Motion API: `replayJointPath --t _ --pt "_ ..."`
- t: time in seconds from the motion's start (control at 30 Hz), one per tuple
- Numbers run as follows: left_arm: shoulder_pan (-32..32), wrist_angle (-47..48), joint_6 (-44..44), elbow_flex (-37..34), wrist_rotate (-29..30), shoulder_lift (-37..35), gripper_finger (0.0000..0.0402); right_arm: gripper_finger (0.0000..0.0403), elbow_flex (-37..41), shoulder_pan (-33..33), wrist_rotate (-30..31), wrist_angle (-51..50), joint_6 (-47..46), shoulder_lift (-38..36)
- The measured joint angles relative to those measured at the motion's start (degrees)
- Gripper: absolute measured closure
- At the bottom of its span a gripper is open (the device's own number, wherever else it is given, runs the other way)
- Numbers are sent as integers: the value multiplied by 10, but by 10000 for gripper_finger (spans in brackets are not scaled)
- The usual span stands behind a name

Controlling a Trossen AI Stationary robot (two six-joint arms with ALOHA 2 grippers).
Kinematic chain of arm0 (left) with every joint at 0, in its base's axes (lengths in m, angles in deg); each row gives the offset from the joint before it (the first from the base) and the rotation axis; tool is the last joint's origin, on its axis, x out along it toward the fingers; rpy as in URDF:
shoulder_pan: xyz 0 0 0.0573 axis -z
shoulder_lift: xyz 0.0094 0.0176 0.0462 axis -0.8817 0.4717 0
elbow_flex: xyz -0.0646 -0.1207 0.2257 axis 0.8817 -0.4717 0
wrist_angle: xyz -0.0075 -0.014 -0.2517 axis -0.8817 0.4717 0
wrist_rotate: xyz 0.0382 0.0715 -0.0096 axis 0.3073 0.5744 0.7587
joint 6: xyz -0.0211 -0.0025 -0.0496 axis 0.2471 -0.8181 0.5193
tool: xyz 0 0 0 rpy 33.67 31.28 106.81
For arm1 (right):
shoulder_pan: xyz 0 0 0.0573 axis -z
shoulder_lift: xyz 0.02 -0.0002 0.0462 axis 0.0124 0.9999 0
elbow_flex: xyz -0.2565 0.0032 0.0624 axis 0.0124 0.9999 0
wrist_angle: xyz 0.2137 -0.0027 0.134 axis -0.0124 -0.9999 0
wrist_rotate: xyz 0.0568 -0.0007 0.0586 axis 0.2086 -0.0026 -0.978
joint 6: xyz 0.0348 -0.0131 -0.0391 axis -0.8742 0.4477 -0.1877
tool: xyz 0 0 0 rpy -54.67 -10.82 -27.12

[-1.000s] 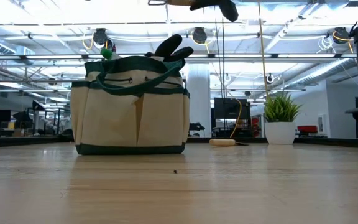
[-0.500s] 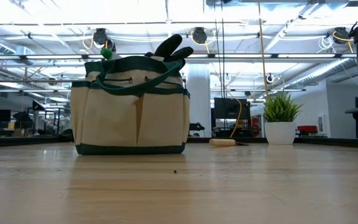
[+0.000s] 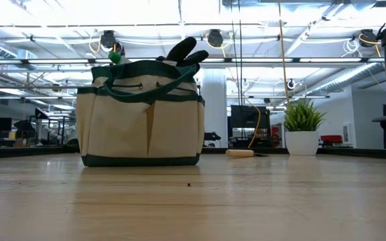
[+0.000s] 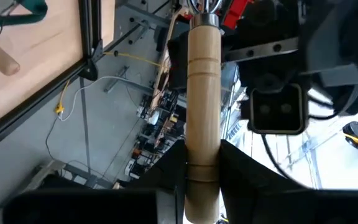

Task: Pick & Place Garden tools in Gardening bag
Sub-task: Put the brown hand rake into the brown gardening bag

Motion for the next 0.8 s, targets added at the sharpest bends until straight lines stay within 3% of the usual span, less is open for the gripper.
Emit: replayJointPath --t 0.23,0.8 --pt "-11 -4 0 0 -6 23 92 343 -1 0 -27 2 0 12" --pt "-19 1 -25 -1 -105 62 92 343 0 1 -40 4 0 41"
